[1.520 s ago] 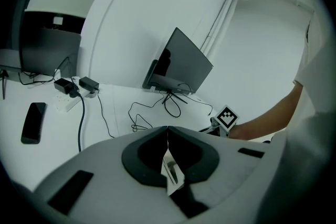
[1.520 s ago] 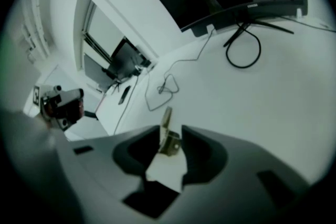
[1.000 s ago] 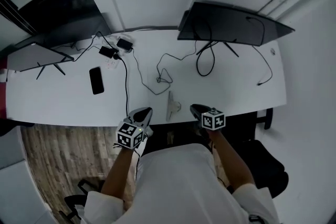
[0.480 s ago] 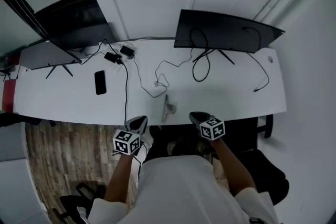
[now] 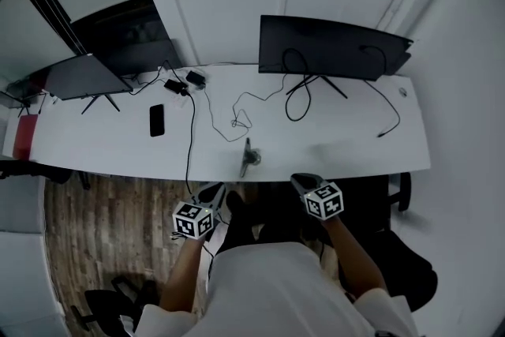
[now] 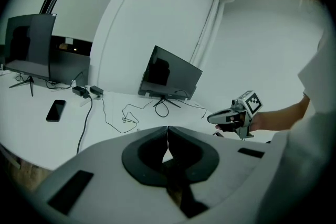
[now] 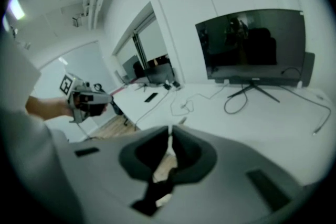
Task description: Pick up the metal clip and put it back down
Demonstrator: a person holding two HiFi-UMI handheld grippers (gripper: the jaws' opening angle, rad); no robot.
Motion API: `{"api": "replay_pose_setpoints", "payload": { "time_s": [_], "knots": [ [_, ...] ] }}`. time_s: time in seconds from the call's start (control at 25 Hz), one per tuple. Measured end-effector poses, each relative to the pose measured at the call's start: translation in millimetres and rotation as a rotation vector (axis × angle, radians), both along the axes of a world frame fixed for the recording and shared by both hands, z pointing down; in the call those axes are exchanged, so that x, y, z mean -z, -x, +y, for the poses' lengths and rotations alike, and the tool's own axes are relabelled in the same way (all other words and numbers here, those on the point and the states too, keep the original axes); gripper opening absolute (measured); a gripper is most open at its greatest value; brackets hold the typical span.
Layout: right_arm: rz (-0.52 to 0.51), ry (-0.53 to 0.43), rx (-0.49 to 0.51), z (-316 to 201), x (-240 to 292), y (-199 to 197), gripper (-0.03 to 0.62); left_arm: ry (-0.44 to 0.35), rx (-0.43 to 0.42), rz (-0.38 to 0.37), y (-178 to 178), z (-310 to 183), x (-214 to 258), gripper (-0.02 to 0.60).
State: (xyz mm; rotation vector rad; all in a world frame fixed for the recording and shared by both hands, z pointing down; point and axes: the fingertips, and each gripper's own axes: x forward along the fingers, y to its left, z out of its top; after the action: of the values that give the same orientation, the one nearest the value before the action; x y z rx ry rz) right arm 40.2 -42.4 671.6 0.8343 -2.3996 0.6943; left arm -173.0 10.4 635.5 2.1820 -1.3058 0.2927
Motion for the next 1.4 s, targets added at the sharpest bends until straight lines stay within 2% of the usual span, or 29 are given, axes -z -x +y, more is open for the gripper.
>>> {"api": "replay_pose_setpoints", "payload": {
  "time_s": [0.36, 0.68, 0.84, 1.0, 1.4],
  "knots": [
    [0.005, -0.14, -0.026, 12.1, 43.0, -19.1, 0.043, -0.087, 0.033, -0.027, -2.1, 20.0, 37.0, 0.032],
    [0.02, -0.26, -0.051, 11.8, 82.4, -9.8, 0.043, -0.123, 0.038, -0.052, 24.1, 26.9, 65.1, 0.032],
    [0.015, -0.311, -0.112, 9.4, 105.0, -5.1, 0.044, -0.169, 0.033, -0.045, 38.3, 28.6, 89.5, 0.032],
    [0.003, -0.328, -0.175, 12.2, 118.9, -1.2, 0.043, -0.2, 0.012, -0.065, 54.6, 27.4, 98.6, 0.034],
    [-0.044, -0.342, -0.248, 19.0, 134.9, 11.9, 0.038, -0.207, -0.02, -0.022, 76.7, 29.7, 111.9, 0.032]
  ]
}}
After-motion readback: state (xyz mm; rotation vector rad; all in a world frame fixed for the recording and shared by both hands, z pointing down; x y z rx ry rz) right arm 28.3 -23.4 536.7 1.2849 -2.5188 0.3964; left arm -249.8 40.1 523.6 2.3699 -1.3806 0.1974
